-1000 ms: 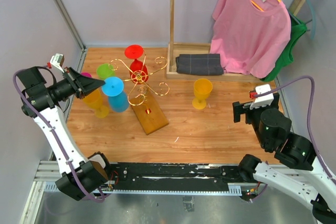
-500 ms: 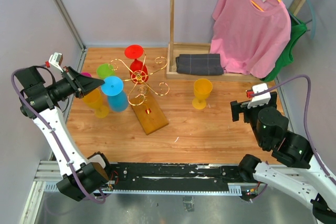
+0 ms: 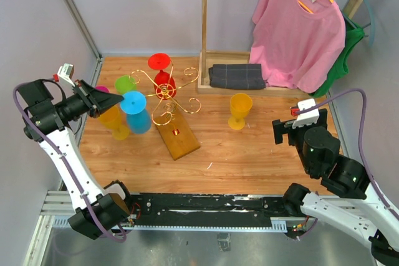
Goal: Take the wine glass off the wine glass rack
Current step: Pick up the wine glass from the wine rack.
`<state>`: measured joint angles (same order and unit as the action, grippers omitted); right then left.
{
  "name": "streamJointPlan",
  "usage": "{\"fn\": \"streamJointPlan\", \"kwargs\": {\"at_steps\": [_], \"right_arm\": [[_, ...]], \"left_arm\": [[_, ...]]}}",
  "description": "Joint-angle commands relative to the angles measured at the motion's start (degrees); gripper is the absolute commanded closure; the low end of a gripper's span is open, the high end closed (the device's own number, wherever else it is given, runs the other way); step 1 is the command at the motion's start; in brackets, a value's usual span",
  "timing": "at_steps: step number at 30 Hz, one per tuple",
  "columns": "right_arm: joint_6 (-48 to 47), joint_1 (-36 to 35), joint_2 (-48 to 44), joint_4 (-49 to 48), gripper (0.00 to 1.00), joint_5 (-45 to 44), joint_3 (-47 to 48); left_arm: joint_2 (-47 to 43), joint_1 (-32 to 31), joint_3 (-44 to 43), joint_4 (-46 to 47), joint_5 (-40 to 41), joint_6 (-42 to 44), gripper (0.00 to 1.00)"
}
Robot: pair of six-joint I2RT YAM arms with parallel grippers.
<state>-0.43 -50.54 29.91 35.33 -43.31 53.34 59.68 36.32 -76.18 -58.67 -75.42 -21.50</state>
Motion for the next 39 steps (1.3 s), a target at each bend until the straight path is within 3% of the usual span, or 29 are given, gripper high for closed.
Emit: {"fn": "streamJointPlan", "kwargs": {"at_steps": [1,25,39], "right_arm": [[-0.51,-0.8,-0.17,-1.41,0.01,-1.39,-0.69],[-0.1,-0.82,2.16,-3.84,0.02,-1.06,-0.97],[-0.44,-0.79,2.71,-4.97,0.02,-1.06,-1.0]], "left_arm": [[-0.5,0.92,-2.2,-3.87,-1.5,-3.65,1.0],[3.97,2.22,-3.76,-3.22,-3.86,-2.08,1.0],[5.78,-0.76,-6.21,-3.46,-1.84,-1.85,1.0]]}}
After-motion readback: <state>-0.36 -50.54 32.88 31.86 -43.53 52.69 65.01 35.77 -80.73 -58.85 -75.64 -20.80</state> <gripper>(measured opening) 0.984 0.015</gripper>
